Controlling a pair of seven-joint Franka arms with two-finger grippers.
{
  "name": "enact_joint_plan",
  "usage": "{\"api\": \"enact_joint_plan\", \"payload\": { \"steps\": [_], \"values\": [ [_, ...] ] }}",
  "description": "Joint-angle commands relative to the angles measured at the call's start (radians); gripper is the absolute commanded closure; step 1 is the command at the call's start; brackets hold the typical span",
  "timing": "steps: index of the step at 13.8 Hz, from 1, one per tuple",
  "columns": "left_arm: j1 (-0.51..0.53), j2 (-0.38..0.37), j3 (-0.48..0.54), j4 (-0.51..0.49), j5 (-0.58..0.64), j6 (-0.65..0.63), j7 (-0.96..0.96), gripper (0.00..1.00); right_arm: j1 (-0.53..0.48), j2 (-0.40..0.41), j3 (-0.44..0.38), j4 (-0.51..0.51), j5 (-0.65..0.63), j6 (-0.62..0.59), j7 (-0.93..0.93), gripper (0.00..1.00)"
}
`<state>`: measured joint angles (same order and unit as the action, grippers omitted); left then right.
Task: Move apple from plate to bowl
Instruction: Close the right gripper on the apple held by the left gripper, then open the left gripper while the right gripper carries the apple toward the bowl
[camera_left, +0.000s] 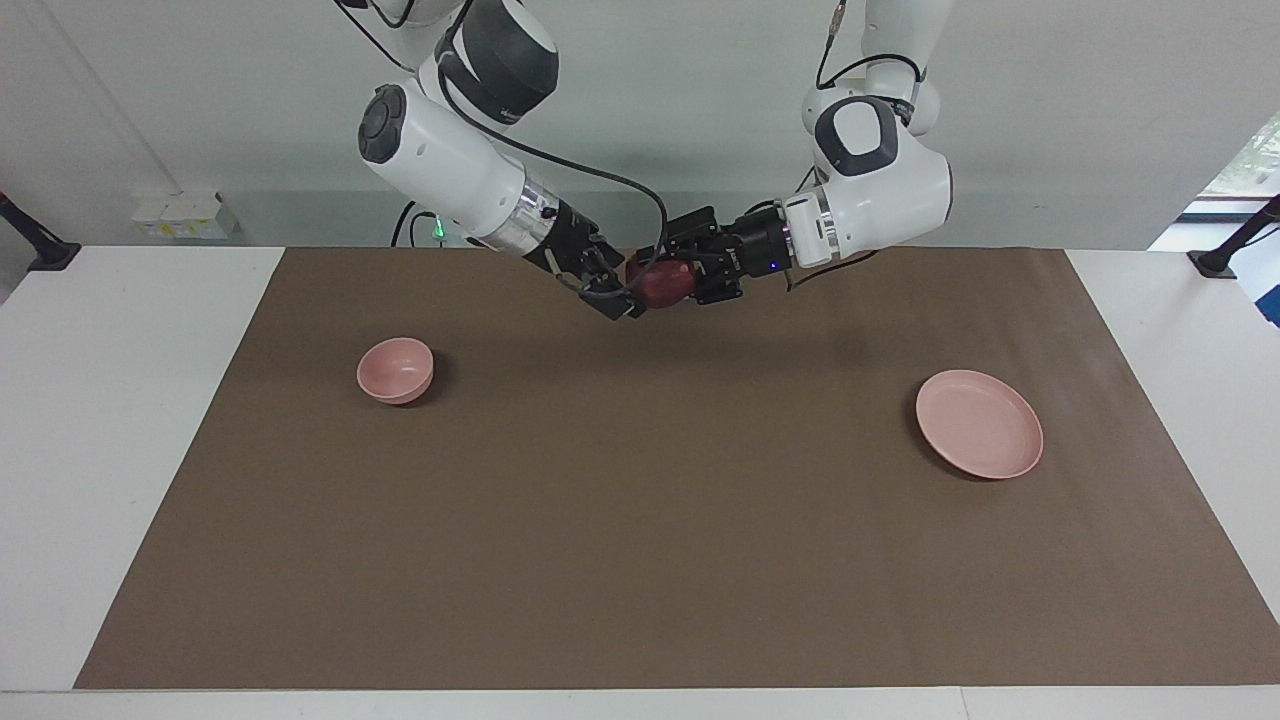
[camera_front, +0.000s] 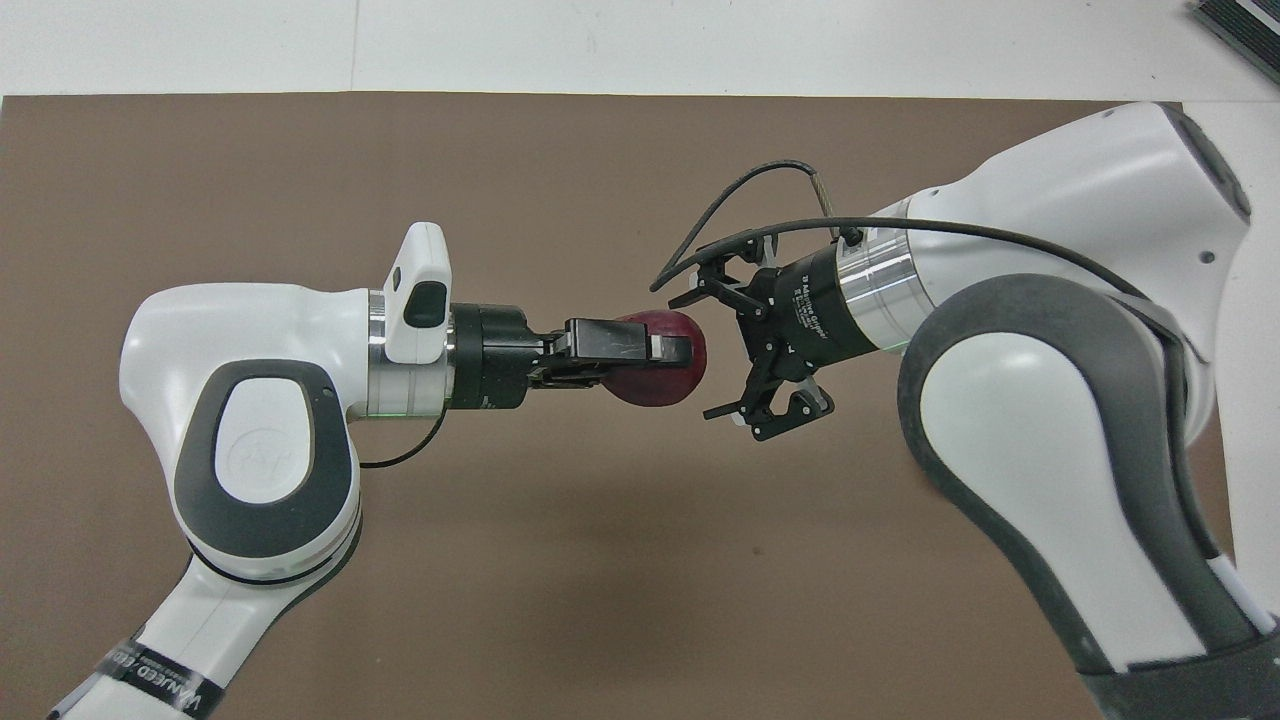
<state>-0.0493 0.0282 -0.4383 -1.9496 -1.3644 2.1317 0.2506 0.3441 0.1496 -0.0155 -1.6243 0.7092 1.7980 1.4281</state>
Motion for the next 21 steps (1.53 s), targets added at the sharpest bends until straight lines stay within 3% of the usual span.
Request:
{"api": "enact_joint_plan", "payload": {
  "steps": [1,2,3,4,6,7,9,11,12,13,18,21],
  "values": [
    [-0.018,-0.033,0.007,-0.025,-0.027,0.031,-0.010,1.00,0.030,-0.010,0.002,-0.014,0.015,0.055,0.032,0.00],
    [-0.018,-0.033,0.007,-0.025,-0.027,0.034,-0.010,1.00,0.047,-0.012,0.002,-0.017,0.015,0.081,0.049,0.00],
    [-0.018,-0.031,0.006,-0.025,-0.027,0.036,-0.010,1.00,0.050,-0.010,0.002,-0.017,0.015,0.081,0.051,0.09],
    [-0.018,-0.033,0.006,-0.025,-0.027,0.036,-0.010,1.00,0.047,-0.008,0.003,-0.014,0.016,0.080,0.054,0.49],
    [-0.018,-0.033,0.003,-0.025,-0.027,0.036,-0.010,1.00,0.041,-0.008,0.002,-0.012,0.016,0.072,0.063,0.95],
    [-0.018,-0.033,0.001,-0.025,-0.027,0.036,-0.010,1.00,0.038,-0.007,0.003,-0.012,0.018,0.072,0.069,1.00],
    [-0.018,-0.031,0.001,-0.023,-0.027,0.036,-0.011,1.00,0.036,-0.005,0.003,-0.009,0.019,0.072,0.071,1.00],
    [-0.018,-0.033,-0.002,-0.019,-0.025,0.042,-0.048,0.64,0.036,-0.007,0.002,-0.011,0.019,0.072,0.071,1.00],
    [-0.018,-0.036,-0.002,-0.015,-0.022,0.056,-0.072,0.27,0.036,-0.005,0.003,-0.011,0.018,0.072,0.071,1.00],
    [-0.018,-0.045,-0.002,-0.015,-0.021,0.068,-0.076,0.00,0.036,-0.005,0.003,-0.009,0.016,0.072,0.071,1.00],
    [-0.003,-0.068,0.003,-0.015,-0.012,0.060,-0.111,0.00,0.014,-0.018,-0.003,-0.005,0.000,0.038,0.054,1.00],
    [0.015,-0.080,0.012,-0.028,0.022,0.054,-0.135,0.00,0.004,-0.050,0.000,0.000,-0.135,-0.006,-0.023,1.00]
  ]
}}
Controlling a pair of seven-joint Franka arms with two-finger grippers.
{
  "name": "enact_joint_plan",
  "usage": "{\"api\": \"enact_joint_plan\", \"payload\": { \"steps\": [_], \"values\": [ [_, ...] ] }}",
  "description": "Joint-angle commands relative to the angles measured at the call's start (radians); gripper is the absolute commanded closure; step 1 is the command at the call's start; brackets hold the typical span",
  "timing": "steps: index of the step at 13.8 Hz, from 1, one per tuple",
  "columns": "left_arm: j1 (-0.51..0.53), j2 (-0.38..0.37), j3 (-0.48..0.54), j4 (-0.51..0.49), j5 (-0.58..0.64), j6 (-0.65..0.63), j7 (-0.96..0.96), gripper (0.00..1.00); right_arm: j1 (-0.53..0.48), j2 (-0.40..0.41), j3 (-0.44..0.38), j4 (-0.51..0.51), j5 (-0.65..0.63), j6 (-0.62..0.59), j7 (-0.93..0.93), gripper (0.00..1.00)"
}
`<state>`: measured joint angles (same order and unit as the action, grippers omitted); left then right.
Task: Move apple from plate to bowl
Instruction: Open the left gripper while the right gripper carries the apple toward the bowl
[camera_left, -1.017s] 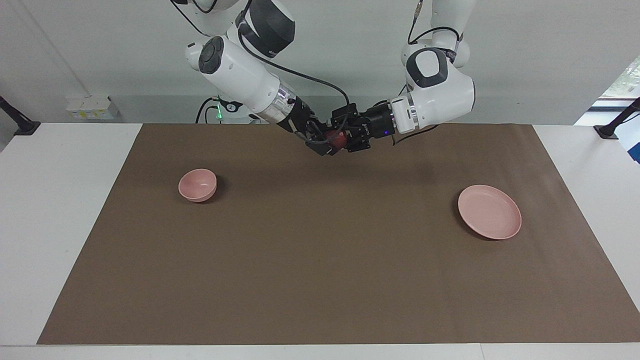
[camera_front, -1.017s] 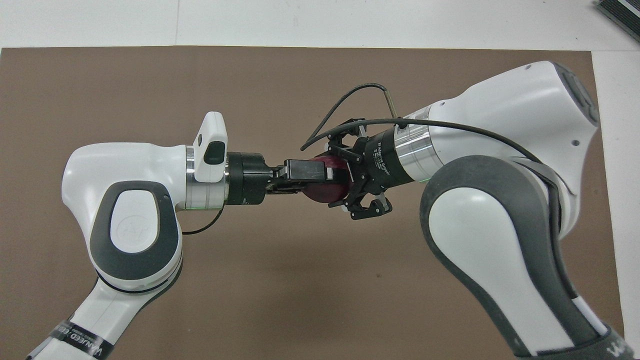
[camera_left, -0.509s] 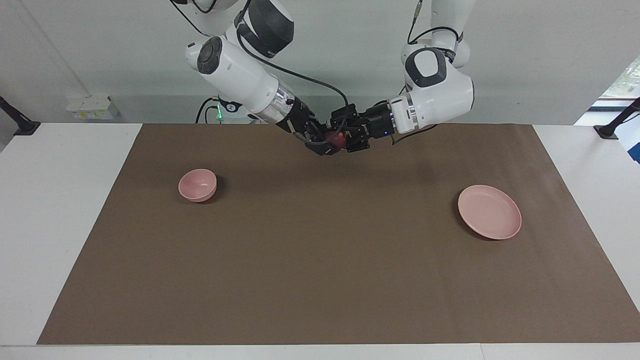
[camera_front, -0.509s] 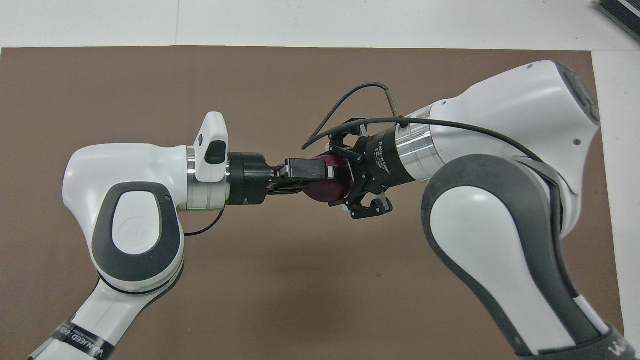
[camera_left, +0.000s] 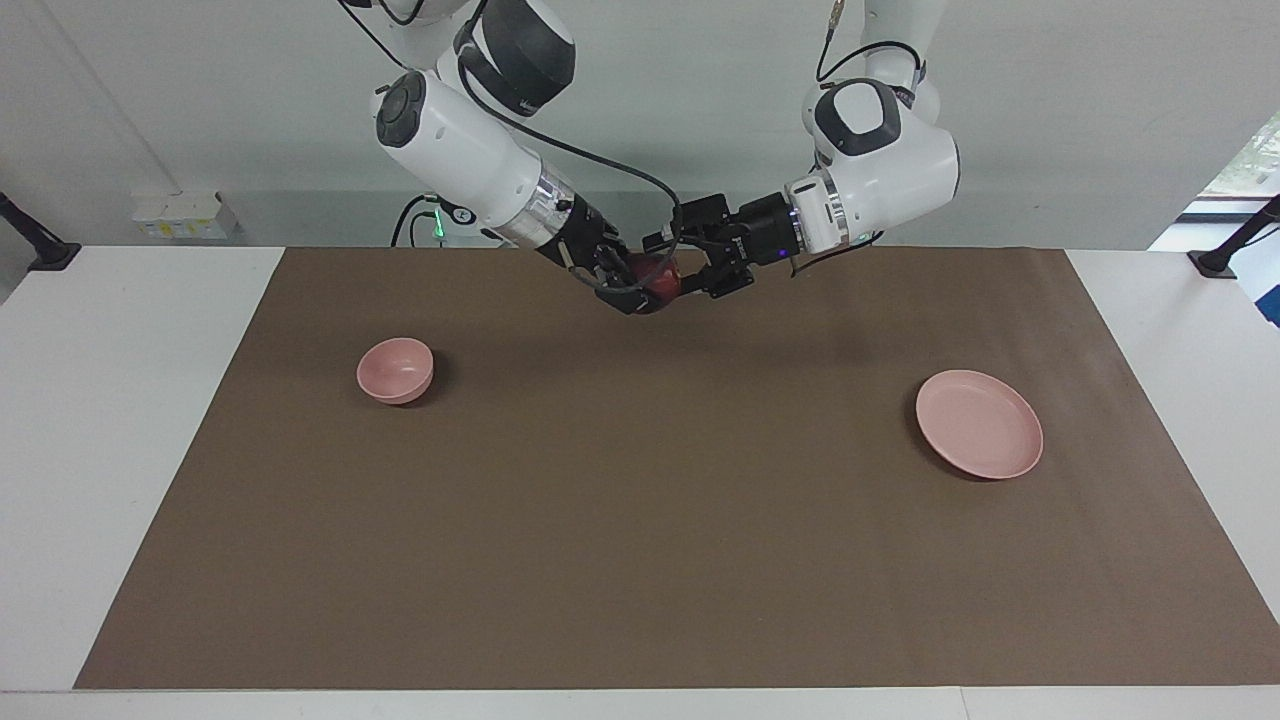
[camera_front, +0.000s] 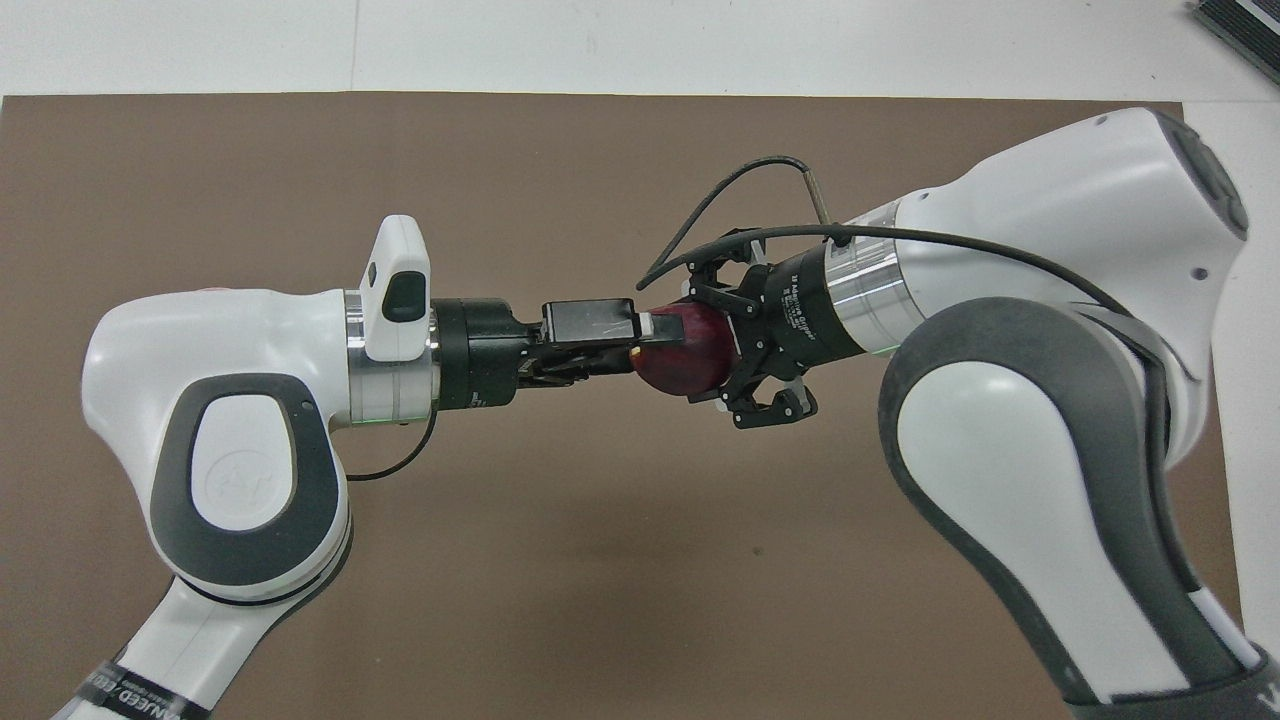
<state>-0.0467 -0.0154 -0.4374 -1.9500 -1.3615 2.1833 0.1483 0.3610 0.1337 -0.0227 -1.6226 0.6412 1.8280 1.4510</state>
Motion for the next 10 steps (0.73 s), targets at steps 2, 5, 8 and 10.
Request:
{"api": "enact_joint_plan", "payload": {
  "steps": [2,5,8,10],
  "values": [
    [0.044,-0.052,0.011,-0.018,0.152,0.001,-0.125,0.00,-0.014,-0.037,0.004,0.024,-0.121,-0.094,-0.127,1.00],
    [0.080,-0.078,0.012,-0.011,0.400,0.003,-0.231,0.00,-0.014,-0.075,0.004,0.029,-0.291,-0.124,-0.338,1.00],
    [0.139,-0.083,0.012,0.005,0.600,-0.010,-0.286,0.00,-0.034,-0.092,-0.002,0.029,-0.390,-0.127,-0.523,1.00],
    [0.186,-0.081,0.012,0.008,0.762,-0.028,-0.293,0.00,-0.042,-0.092,-0.002,0.029,-0.455,-0.128,-0.566,1.00]
  ]
}}
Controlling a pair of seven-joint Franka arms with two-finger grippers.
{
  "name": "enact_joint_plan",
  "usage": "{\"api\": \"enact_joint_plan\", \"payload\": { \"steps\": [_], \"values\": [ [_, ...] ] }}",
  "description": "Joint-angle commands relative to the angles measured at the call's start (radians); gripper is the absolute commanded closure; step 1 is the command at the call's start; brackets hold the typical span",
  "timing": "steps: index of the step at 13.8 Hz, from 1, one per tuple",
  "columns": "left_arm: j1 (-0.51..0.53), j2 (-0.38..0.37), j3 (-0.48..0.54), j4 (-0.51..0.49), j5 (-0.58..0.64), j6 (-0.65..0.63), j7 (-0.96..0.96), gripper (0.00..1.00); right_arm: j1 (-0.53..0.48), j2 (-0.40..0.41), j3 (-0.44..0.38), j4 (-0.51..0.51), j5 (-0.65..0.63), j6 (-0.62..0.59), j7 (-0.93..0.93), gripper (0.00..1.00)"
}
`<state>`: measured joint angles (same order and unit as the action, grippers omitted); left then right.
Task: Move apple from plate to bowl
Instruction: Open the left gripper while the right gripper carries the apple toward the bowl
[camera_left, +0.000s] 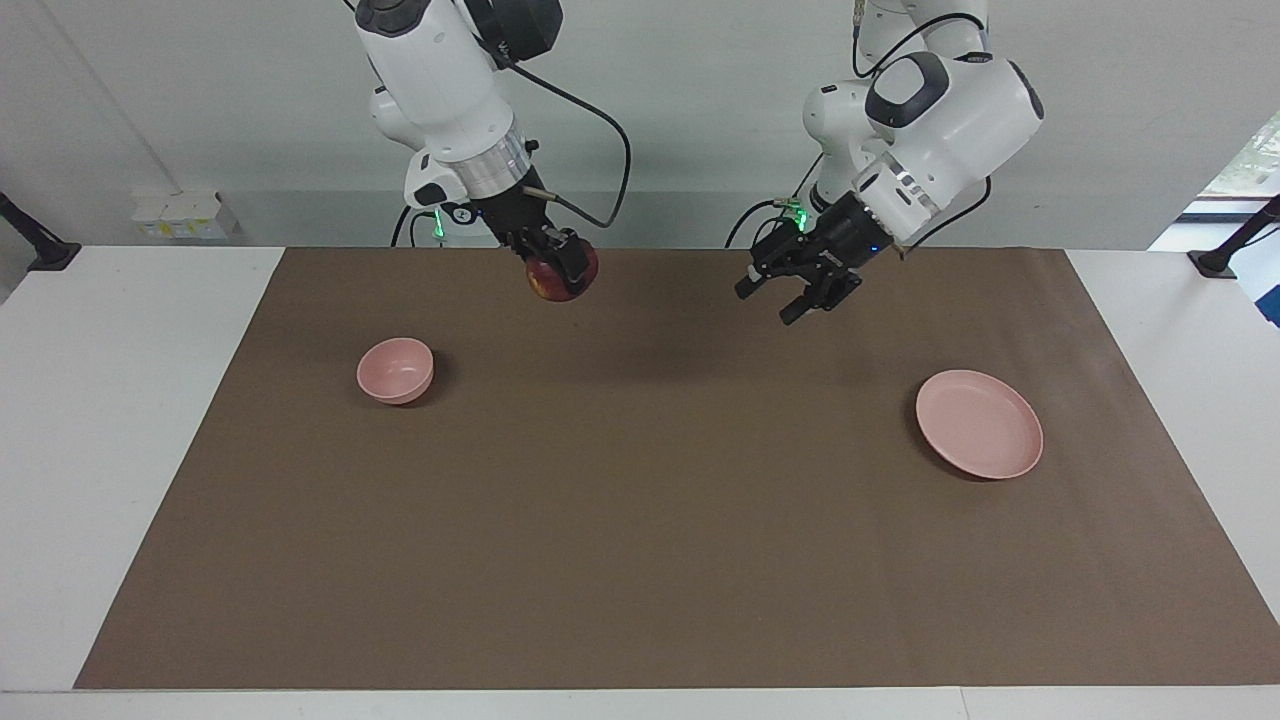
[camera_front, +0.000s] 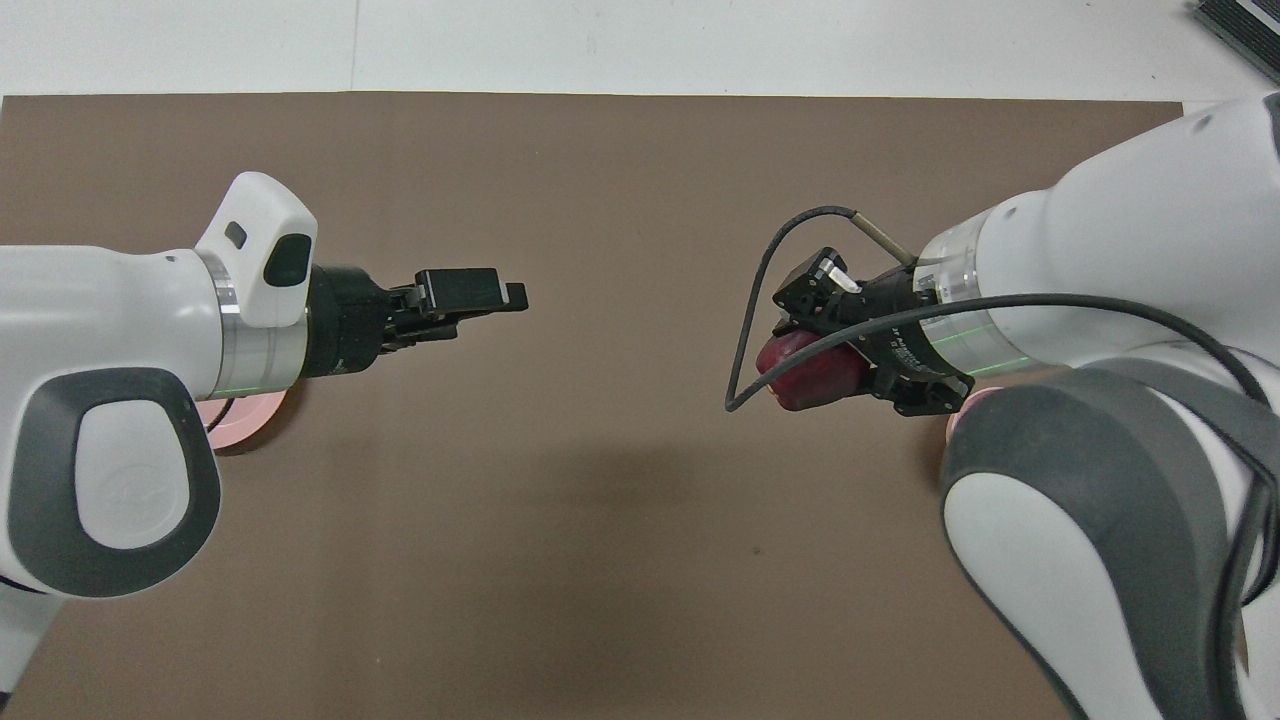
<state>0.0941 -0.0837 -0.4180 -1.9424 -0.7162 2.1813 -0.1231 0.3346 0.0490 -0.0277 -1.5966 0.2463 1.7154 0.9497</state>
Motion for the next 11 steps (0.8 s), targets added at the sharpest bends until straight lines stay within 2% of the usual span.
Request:
{"api": "enact_joint_plan", "payload": {
  "steps": [1,4,6,9,11],
  "values": [
    [0.077,-0.010,-0.007,0.005,0.194,-0.047,-0.014,0.00,-0.016,-0.012,0.006,0.003,-0.111,-0.016,-0.087,1.00],
    [0.134,0.001,-0.008,0.031,0.426,-0.089,0.009,0.00,-0.023,-0.017,0.002,-0.005,-0.174,-0.054,-0.213,1.00],
    [0.159,0.001,-0.008,0.036,0.554,-0.118,0.043,0.00,-0.092,-0.034,0.006,-0.046,-0.174,-0.048,-0.349,1.00],
    [0.200,0.002,-0.007,0.059,0.623,-0.213,0.105,0.00,-0.175,-0.061,0.005,-0.118,-0.179,-0.065,-0.507,1.00],
    [0.200,0.001,-0.008,0.075,0.726,-0.317,0.108,0.00,-0.233,-0.078,0.003,-0.208,-0.189,-0.051,-0.622,1.00]
  ]
}}
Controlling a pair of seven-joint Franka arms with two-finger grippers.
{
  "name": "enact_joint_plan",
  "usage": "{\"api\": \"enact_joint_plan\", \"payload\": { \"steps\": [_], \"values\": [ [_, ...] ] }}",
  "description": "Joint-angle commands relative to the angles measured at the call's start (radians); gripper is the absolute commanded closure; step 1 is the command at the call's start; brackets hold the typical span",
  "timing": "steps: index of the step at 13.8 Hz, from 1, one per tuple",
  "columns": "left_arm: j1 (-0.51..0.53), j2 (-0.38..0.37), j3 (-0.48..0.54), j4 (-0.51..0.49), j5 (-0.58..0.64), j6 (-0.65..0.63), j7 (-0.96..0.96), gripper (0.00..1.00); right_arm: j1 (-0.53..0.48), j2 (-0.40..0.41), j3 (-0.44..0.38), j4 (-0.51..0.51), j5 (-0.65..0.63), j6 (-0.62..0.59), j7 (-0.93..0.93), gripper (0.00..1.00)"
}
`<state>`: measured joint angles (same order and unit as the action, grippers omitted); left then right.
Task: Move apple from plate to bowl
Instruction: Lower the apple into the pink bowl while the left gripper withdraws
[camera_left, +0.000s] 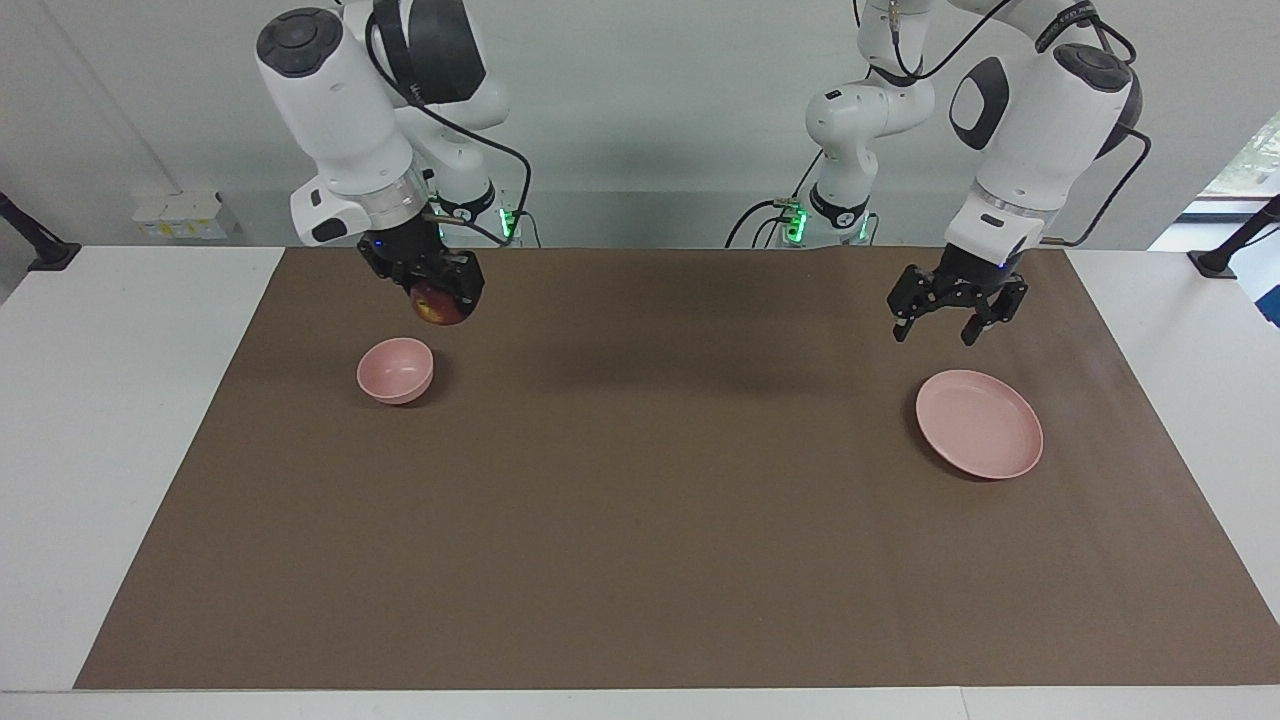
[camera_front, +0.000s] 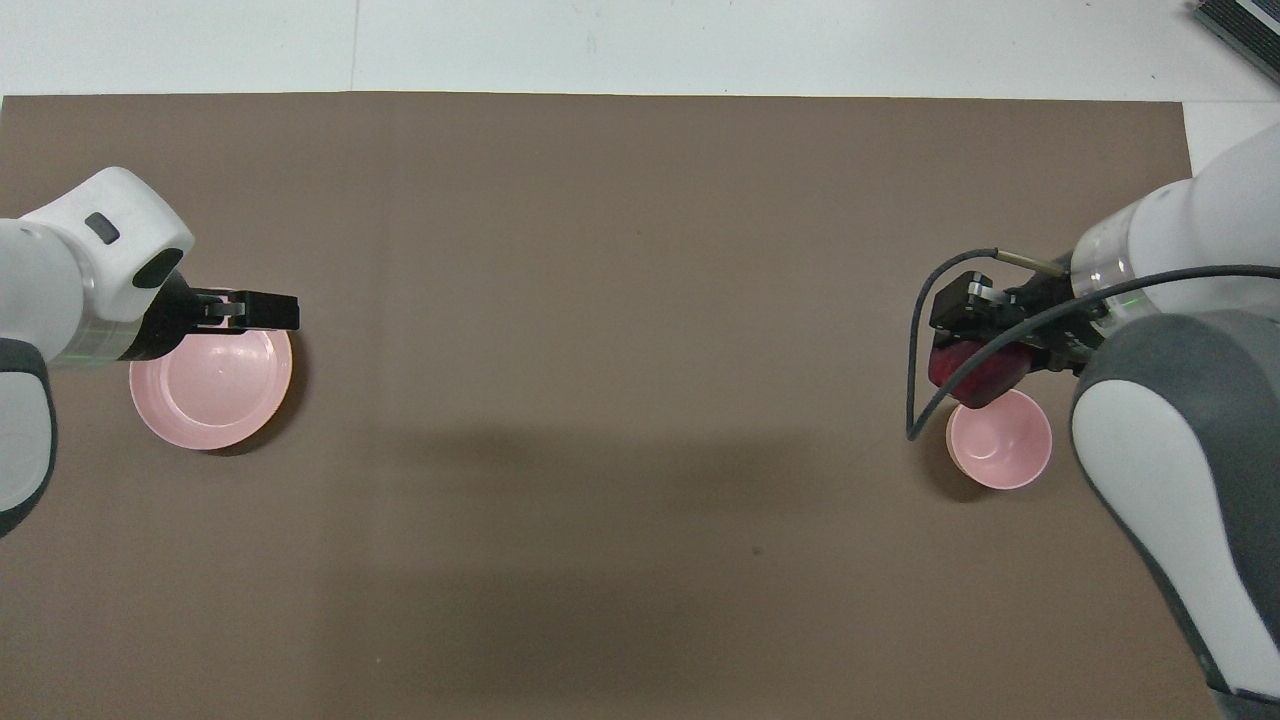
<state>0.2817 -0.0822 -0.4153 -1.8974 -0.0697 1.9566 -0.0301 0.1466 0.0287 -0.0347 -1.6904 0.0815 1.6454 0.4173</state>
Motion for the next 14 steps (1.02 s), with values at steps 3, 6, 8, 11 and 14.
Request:
{"api": "enact_joint_plan", "payload": {
  "steps": [3,6,8,11,14],
  "values": [
    [0.019,-0.002,-0.010,0.064,0.100,-0.189,0.024,0.00,-0.094,-0.047,0.010,-0.245,-0.058,0.118,-0.150,1.00],
    [0.031,-0.004,0.029,0.199,0.084,-0.319,0.029,0.00,-0.134,-0.041,0.010,-0.374,-0.085,0.241,-0.164,1.00],
    [0.034,-0.005,0.076,0.289,0.036,-0.378,0.029,0.00,-0.157,-0.041,0.010,-0.437,-0.085,0.300,-0.213,1.00],
    [0.033,-0.011,0.145,0.354,0.008,-0.441,0.027,0.00,-0.191,-0.036,0.010,-0.547,-0.091,0.424,-0.232,1.00],
    [0.034,-0.014,0.155,0.350,0.011,-0.441,0.018,0.00,-0.194,0.019,0.010,-0.555,-0.091,0.491,-0.232,1.00]
  ]
}}
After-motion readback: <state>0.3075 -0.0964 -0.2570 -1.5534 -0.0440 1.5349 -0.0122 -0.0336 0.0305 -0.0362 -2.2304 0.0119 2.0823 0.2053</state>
